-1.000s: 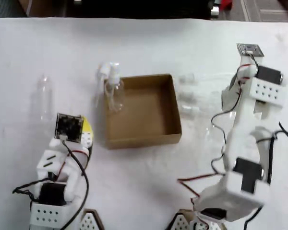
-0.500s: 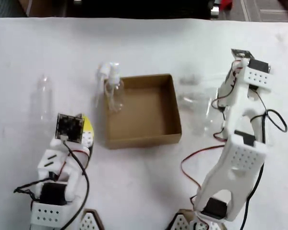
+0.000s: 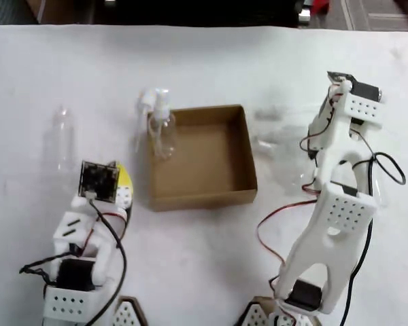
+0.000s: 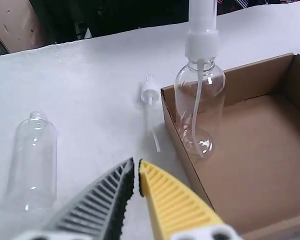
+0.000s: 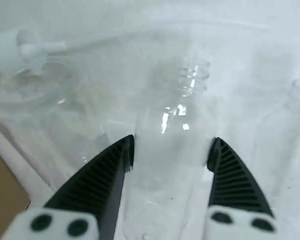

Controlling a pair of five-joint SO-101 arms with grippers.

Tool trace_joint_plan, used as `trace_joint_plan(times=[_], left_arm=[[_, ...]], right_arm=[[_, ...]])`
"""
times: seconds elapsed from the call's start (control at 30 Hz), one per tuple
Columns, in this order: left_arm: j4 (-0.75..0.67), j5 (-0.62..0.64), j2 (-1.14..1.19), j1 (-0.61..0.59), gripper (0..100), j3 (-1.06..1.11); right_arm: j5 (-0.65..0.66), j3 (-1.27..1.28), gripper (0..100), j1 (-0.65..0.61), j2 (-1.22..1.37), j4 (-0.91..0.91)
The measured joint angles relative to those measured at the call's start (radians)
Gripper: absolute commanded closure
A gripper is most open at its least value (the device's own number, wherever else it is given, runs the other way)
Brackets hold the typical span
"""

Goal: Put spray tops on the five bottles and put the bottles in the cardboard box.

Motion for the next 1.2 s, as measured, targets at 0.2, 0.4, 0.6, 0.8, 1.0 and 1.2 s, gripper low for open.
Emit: trace_joint_plan(times=[0.2,0.4,0.6,0.8,1.0,1.2], left_arm=[[0.000,0.000,0.000,0.002,98,0.000],[0.000,0.000,0.000,0.002,98,0.000],[0.000,0.000,0.000,0.002,98,0.000],[0.000,0.000,0.000,0.002,98,0.000],[0.000,0.000,0.000,0.011,98,0.000],[0.000,0.000,0.000,0.011,98,0.000]], right_arm=[[0.000,0.000,89.9,0.000,0.000,0.005],[0.000,-0.009,90.9,0.000,0.000,0.018],[0.000,-0.009,91.1,0.003,-0.021,0.028],[0.000,0.026,91.1,0.006,-0.189,0.029],[0.000,0.123,91.1,0.006,-0.459,0.029],[0.000,0.230,91.2,0.005,-0.761,0.029]])
